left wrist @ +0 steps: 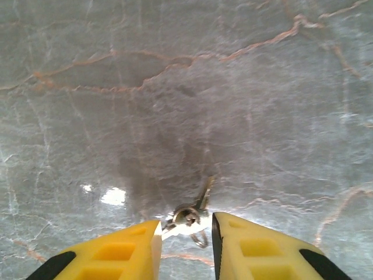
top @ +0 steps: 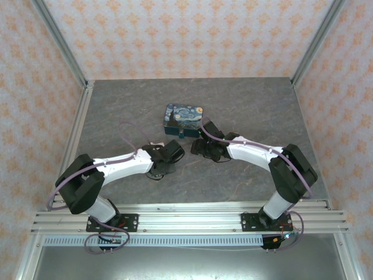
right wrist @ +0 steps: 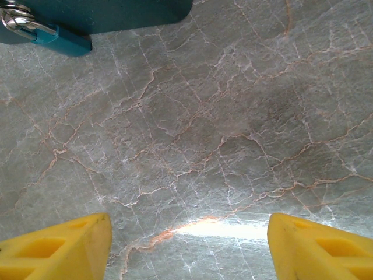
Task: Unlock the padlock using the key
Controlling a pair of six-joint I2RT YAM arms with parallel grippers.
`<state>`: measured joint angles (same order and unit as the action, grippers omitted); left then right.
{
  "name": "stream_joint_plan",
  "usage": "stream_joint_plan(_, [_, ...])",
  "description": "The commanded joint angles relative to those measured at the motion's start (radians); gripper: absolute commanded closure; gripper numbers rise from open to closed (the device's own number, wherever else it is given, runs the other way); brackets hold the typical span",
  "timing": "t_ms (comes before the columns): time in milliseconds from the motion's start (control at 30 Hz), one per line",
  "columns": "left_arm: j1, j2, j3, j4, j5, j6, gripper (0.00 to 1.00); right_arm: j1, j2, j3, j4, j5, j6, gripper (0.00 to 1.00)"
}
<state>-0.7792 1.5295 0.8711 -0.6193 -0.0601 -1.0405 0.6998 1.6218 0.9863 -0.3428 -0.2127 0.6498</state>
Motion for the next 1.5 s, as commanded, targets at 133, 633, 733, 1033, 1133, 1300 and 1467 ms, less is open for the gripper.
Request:
stream_joint_plan(133, [-0.017, 0.018, -0.027, 0.028, 0.0, -0.054, 0.71, -0.001, -0.02, -0.005, 0.005, 0.01, -0.019, 0.29])
stream_joint_plan(633, [-0.038, 0.077, -0.015, 0.067, 0.022, -0.055, 0.77, -0.001, -0.024, -0.009, 0.005, 0.015, -0.02, 0.29])
stream_joint_plan(733, [-0.04, 0.077, -0.018, 0.066, 0.024, -0.046, 0.84, 0.0, -0.024, -0.01, 0.007, 0.01, -0.018, 0.29])
stream_joint_plan(1033, [-0.019, 0.0, -0.091, 0.111, 0.014, 0.083, 1.0, 0.0, -0.037, -0.03, 0.035, -0.016, 0.003, 0.29])
stream_joint_plan(1133, [0.008, -0.052, -0.141, 0.169, 0.046, 0.146, 1.0, 0.0, -0.042, -0.045, 0.054, -0.033, 0.018, 0.29])
stream_joint_plan(1300, [0.054, -0.146, -0.196, 0.211, 0.077, 0.263, 1.0, 0.0, -0.044, -0.077, 0.114, -0.089, 0.061, 0.29])
stream_joint_plan(1467, [0.095, -0.228, -0.281, 0.322, 0.132, 0.357, 1.0, 0.0, -0.03, -0.105, 0.187, -0.165, 0.111, 0.3])
